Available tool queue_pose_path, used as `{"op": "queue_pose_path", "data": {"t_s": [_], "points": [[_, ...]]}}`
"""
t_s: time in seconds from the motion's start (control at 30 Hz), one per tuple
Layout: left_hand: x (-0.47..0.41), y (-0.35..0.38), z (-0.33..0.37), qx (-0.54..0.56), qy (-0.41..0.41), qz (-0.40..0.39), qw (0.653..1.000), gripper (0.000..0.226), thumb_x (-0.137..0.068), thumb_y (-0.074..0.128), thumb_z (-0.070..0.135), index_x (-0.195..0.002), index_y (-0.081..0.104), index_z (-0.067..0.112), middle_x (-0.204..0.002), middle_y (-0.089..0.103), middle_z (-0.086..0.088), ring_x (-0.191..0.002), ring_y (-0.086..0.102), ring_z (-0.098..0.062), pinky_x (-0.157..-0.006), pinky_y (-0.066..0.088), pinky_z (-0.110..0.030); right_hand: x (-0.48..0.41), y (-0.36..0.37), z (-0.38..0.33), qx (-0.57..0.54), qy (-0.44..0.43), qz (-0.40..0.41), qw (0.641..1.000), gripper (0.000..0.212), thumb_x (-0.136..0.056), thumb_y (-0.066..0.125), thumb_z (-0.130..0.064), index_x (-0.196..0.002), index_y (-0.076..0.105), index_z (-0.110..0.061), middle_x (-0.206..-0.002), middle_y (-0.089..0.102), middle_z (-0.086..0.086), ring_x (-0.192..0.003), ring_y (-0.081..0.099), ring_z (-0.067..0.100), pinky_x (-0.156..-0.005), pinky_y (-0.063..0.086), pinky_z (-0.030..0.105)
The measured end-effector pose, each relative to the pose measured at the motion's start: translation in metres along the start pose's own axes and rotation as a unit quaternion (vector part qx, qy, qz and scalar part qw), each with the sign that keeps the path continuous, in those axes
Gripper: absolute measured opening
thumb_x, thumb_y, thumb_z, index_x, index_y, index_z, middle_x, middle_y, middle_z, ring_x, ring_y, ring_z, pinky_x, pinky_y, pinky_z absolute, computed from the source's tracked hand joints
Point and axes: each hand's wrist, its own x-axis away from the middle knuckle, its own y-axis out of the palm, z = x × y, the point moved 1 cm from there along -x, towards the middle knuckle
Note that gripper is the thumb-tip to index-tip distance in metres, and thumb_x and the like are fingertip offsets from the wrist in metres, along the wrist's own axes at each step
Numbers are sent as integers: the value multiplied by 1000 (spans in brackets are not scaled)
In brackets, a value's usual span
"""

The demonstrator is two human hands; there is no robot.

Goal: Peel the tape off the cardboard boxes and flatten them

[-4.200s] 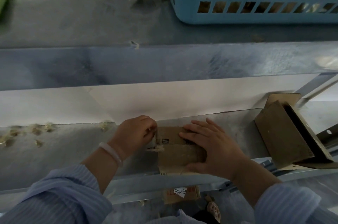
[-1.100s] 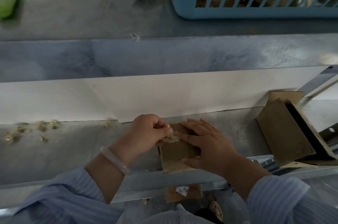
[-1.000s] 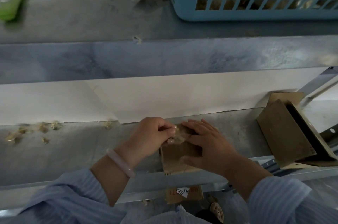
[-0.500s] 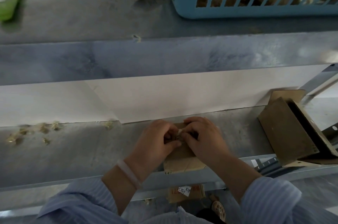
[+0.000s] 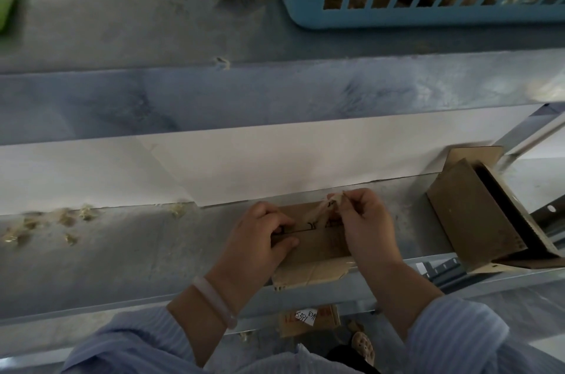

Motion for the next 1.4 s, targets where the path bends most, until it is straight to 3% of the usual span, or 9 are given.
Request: {"op": "queue_pose_path", "data": {"t_s": [0.17, 0.27, 0.37, 0.57, 0.9, 1.07, 1.17, 1.3, 1.4], "points": [[-4, -1, 5, -26, -11, -13, 1000, 30, -81, 75, 29, -110, 69, 24, -107, 49, 12, -95, 53, -5, -86, 47, -21, 7, -4, -10, -23, -53, -35, 998, 23, -87, 70, -13, -83, 64, -35, -78, 69, -14, -75, 64, -1, -65, 49, 12], [-6, 0, 5, -26, -12, -12, 1000, 31, -80, 76, 29, -109, 69, 25, -104, 48, 12, -92, 53, -5, -83, 46, -16, 10, -5, -14, 128, -150, -98, 975, 24, -84, 73, -17, -96, 65, -37, -80, 67, -19, -80, 64, 1, -68, 49, 12], [-6, 0, 3, -23, -9, -7, 1000, 30, -78, 77, 29, -107, 69, 25, -103, 49, 12, -89, 53, -3, -77, 40, -6, 12, -3, -11, 313, -206, -142, 916, 33, -84, 71, -27, -117, 65, -32, -86, 51, -25, -97, 52, 8, -78, 37, 20], [-5, 0, 1, -40, 28, -16, 999, 39, -81, 75, 28, -119, 67, 25, -102, 45, 8, -90, 49, -4, -78, 34, -3, 4, 0, -9, 345, -213, -191, 894, 41, -90, 63, -34, -130, 57, -41, -116, 53, -9, -113, 47, 12, -91, 37, 23], [-6, 0, -1, -42, 33, -24, 998, 45, -81, 75, 29, -124, 64, 19, -103, 46, 9, -88, 49, -2, -76, 34, -1, 3, 11, 2, 275, -260, -135, 916, 7, -82, 69, -25, -81, 68, -32, -84, 57, -18, -84, 54, 4, -79, 47, 32], [-8, 0, -1, -55, 23, -30, 998, 48, -82, 73, 33, -127, 62, 22, -105, 45, 14, -90, 47, 0, -79, 35, -3, 0, 7, 3, 152, -140, -110, 972, 6, -90, 65, -25, -85, 64, -29, -81, 65, -13, -75, 56, -1, -64, 43, 18], [-9, 0, -2, -82, 21, -37, 996, 48, -83, 71, 37, -128, 61, 25, -106, 44, 15, -93, 48, -4, -86, 46, -21, -7, -3, 0, 79, -42, -101, 991, 6, -92, 62, -25, -87, 63, -27, -73, 67, -8, -66, 58, -3, -57, 41, 11], [-9, -1, 0, -104, 21, -46, 993, 47, -86, 66, 39, -130, 60, 25, -107, 43, 13, -97, 50, -8, -88, 48, -30, -14, -18, 1, -106, 56, -46, 992, 6, -95, 58, -13, -91, 61, -16, -72, 71, -5, -64, 63, 8, -81, 58, 42], [-9, 0, 2, -117, 20, -50, 992, 47, -87, 65, 40, -131, 59, 26, -107, 42, 13, -96, 51, -9, -87, 48, -30, -12, -28, 2, 23, -20, -12, 999, 9, -91, 65, -16, -88, 64, -25, -73, 69, -5, -66, 63, 10, -72, 58, 35]]}}
